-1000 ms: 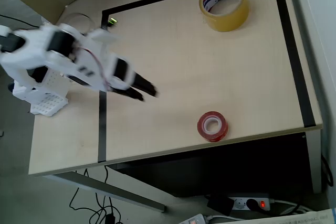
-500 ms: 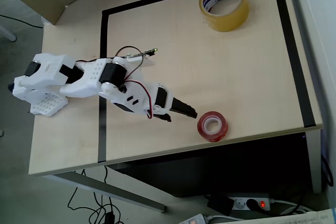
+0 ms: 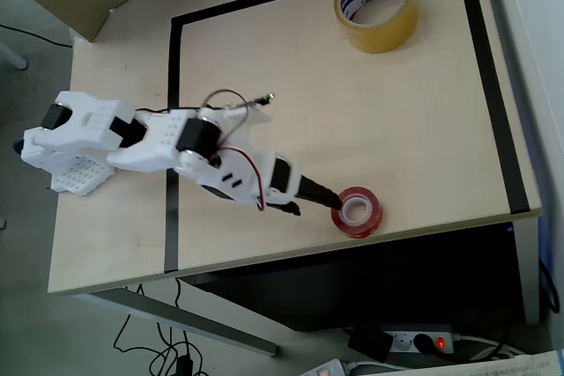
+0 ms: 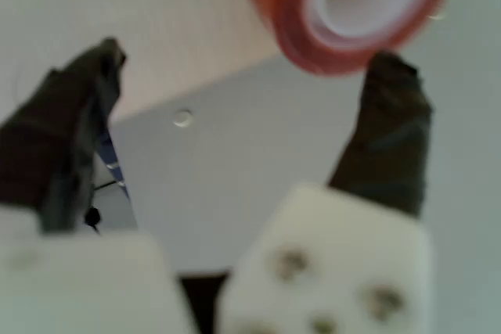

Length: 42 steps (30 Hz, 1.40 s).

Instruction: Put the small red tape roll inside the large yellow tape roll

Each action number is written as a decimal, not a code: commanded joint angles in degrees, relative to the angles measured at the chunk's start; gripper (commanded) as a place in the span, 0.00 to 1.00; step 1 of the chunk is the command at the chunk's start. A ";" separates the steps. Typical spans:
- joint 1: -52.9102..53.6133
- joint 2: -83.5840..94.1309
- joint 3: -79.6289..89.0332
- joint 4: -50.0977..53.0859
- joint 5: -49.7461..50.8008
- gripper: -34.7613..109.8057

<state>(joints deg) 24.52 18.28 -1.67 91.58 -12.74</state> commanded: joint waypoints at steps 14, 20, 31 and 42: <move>0.09 -2.11 2.02 -5.98 -1.58 0.47; -1.14 -3.25 5.89 -3.08 -3.34 0.47; -1.93 -6.94 -10.55 10.81 -3.43 0.45; -4.31 18.63 -4.13 10.90 -3.25 0.46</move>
<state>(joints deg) 20.13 22.32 -5.45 102.48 -15.38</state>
